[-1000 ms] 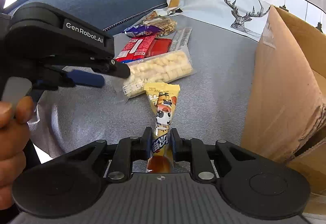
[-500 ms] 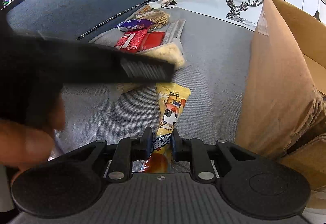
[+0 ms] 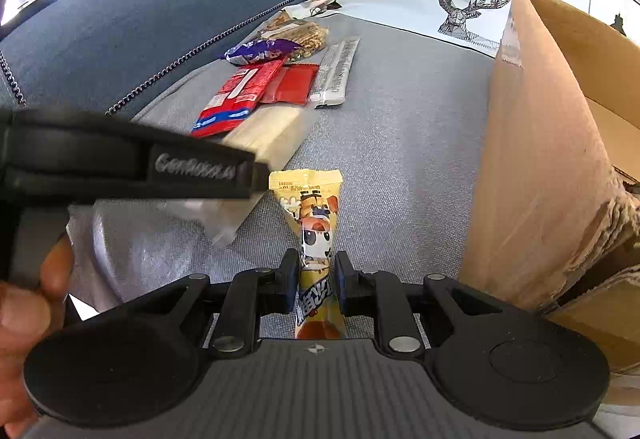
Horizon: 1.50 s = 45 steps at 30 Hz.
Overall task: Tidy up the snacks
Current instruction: 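Grasp the yellow cartoon snack with the right gripper while the left grasps the cracker pack, then carry the yellow snack and cracker pack with both grippers over the box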
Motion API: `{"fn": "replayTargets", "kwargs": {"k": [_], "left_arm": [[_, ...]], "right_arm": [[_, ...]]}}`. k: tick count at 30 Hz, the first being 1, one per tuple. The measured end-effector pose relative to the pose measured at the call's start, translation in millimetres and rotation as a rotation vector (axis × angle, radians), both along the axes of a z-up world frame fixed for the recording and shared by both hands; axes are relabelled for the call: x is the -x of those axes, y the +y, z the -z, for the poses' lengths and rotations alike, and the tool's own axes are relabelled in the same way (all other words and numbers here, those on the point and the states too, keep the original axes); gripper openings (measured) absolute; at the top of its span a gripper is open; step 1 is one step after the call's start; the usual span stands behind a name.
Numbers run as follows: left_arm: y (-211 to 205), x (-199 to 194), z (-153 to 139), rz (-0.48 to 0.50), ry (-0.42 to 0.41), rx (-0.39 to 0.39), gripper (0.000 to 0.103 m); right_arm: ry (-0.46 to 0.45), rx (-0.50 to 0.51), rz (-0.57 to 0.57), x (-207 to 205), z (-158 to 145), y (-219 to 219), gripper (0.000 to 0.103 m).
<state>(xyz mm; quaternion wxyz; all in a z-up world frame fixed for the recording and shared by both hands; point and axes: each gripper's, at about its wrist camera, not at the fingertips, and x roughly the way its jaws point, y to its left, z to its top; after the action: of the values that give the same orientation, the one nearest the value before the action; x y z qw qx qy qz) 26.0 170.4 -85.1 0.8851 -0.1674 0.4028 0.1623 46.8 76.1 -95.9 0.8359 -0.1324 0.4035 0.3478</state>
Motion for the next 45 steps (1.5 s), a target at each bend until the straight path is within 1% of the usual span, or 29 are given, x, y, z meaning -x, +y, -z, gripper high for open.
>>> {"fn": "replayTargets", "kwargs": {"k": [2, 5, 10, 13, 14, 15, 16, 20, 24, 27, 31, 38, 45], "left_arm": [[-0.8, -2.7, 2.5, 0.003, 0.019, -0.015, 0.041], [-7.8, -5.0, 3.6, 0.014, 0.029, -0.063, 0.041], [-15.2, -8.3, 6.9, 0.029, 0.036, -0.109, 0.041], [-16.0, -8.8, 7.5, 0.031, 0.035, -0.114, 0.041], [-15.2, -8.2, 7.1, 0.029, 0.031, -0.109, 0.041], [-14.1, -7.6, 6.3, 0.024, 0.024, -0.101, 0.040], [-12.5, -6.8, 5.3, 0.017, 0.016, -0.091, 0.040], [-7.0, -5.3, 4.4, -0.004, 0.010, -0.058, 0.040], [-11.7, -7.2, 5.5, 0.012, 0.026, -0.081, 0.040], [-15.1, -8.6, 6.7, 0.023, 0.034, -0.106, 0.041], [-15.8, -8.3, 7.6, 0.025, 0.035, -0.116, 0.041], [-12.9, -6.7, 3.2, 0.016, 0.003, -0.091, 0.040], [-16.0, 1.0, -13.4, 0.016, -0.090, -0.099, 0.040]], "right_arm": [[0.004, -0.004, 0.001, 0.1, -0.5, -0.3, 0.020], [-0.004, 0.004, -0.004, 1.0, -0.3, -0.1, 0.020], [-0.008, 0.009, -0.004, 0.6, -0.2, 0.4, 0.020], [-0.013, 0.015, -0.005, 0.9, 0.3, 1.0, 0.019], [-0.018, 0.019, -0.004, 1.0, 0.2, 1.5, 0.017], [-0.022, 0.021, -0.003, 1.0, 0.2, 1.0, 0.013], [-0.022, 0.015, -0.001, 0.7, -0.3, 0.4, 0.012], [-0.038, -0.014, 0.009, 0.9, -5.5, -2.8, 0.012], [-0.011, 0.013, 0.003, -1.4, 0.1, -1.4, 0.012], [-0.013, 0.017, -0.002, -0.8, 0.8, -0.4, 0.012], [-0.013, 0.016, -0.002, -1.4, 1.2, -0.4, 0.012], [-0.037, -0.009, -0.002, 0.9, -4.9, -1.9, 0.011], [-0.089, -0.035, -0.005, 6.3, -15.5, -4.2, 0.011]]}}
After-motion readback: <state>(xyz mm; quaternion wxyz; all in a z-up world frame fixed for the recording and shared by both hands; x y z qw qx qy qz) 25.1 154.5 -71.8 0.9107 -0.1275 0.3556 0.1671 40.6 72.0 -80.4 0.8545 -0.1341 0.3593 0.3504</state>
